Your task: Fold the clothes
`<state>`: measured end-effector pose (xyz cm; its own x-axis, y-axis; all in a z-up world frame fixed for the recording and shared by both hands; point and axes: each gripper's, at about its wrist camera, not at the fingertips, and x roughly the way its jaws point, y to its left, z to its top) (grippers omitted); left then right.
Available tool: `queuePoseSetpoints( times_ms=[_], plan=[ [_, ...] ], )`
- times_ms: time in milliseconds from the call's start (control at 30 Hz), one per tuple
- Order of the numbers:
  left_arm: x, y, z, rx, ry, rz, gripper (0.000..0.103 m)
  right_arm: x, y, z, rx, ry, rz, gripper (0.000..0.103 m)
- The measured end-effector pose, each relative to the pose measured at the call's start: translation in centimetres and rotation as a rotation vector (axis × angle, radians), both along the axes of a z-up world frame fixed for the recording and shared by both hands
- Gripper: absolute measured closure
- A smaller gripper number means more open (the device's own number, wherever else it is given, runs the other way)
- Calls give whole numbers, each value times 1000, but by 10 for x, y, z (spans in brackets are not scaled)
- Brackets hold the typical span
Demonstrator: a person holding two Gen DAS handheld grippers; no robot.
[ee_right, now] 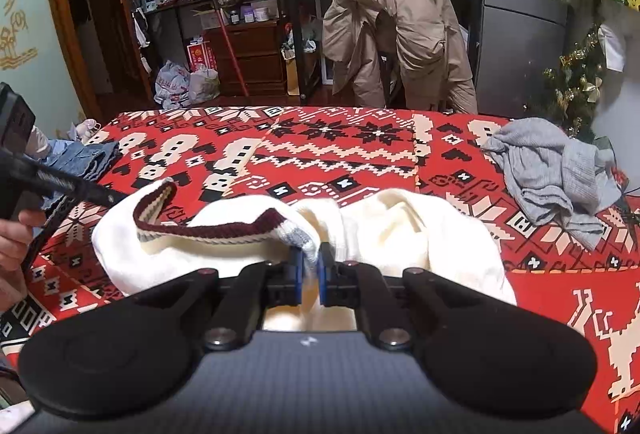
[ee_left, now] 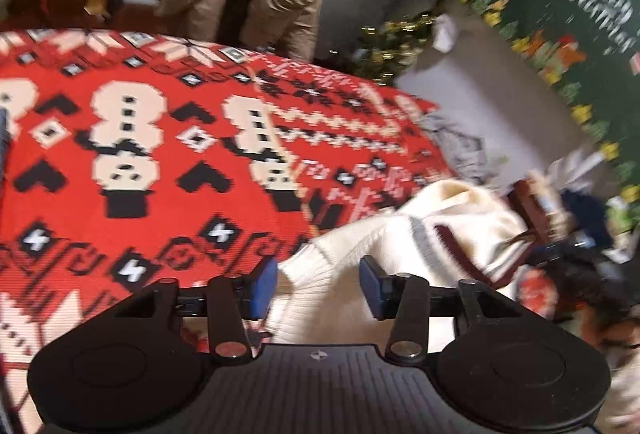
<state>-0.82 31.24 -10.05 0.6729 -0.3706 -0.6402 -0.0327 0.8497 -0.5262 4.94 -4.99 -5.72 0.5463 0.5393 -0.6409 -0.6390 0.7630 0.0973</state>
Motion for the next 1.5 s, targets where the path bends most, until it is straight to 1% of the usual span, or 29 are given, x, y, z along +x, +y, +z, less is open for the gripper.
queuePoseSetpoints(
  times_ms=[33, 100, 133, 267, 300, 433, 500, 567, 600, 633, 667, 700, 767, 867, 933, 967, 1067, 1167, 1267, 1400, 1500],
  plan=[
    [2, 4, -1, -28, 3, -8, 49, 0, 0, 0, 0, 0, 0, 95],
    [10, 14, -11, -86, 46, 20, 44, 0, 1, 0, 1, 1, 1, 95],
    [14, 19, -16, -117, 71, 35, 44, -1, 1, 0, 4, 1, -2, 95],
    [24, 27, -27, -206, 81, 67, 44, -1, 1, -1, 14, 10, -9, 95],
    [27, 24, -28, -200, 79, 55, 44, -1, 0, -1, 15, 12, -10, 95],
    [33, 2, -25, -120, 83, -26, 47, 1, 0, -2, 15, 19, -11, 95],
    [31, -11, -22, -47, 74, -59, 50, 2, -1, -2, 17, 22, -11, 95],
    [29, -24, -20, 40, 66, -77, 61, 3, 0, -2, 19, 25, -12, 95],
    [28, -31, -18, 91, 61, -79, 72, 3, 0, -3, 19, 26, -14, 95],
    [27, -37, -18, 131, 60, -80, 78, 3, 1, -3, 19, 27, -15, 95],
    [26, -43, -17, 171, 50, -75, 81, 3, 1, -4, 19, 27, -16, 95],
    [24, -48, -16, 210, 41, -71, 88, 3, 1, -4, 19, 28, -16, 95],
    [20, -58, -12, 289, 23, -55, 93, 1, 2, -5, 15, 27, -17, 94],
    [8, -76, 3, 447, -26, -3, 96, -1, 1, -2, 15, 17, -24, 94],
    [-4, -83, 18, 529, -70, 63, 96, -2, -1, 1, 20, 9, -33, 95],
    [-10, -84, 27, 554, -91, 109, 96, -3, -1, 3, 19, 2, -39, 95],
    [-30, -79, 63, 563, -171, 243, 97, -8, -3, 17, 27, -43, -68, 96],
    [-47, -73, 103, 551, -259, 346, 97, -12, -5, 38, 44, -102, -93, 97],
    [-57, -74, 146, 557, -344, 405, 97, -18, -8, 74, 77, -186, -105, 97],
    [-67, -79, 201, 588, -448, 464, 97, -37, -8, 142, 104, -363, -89, 97],
    [-78, -81, 249, 576, -533, 508, 97, -51, -9, 195, 124, -477, -79, 97]
  ],
)
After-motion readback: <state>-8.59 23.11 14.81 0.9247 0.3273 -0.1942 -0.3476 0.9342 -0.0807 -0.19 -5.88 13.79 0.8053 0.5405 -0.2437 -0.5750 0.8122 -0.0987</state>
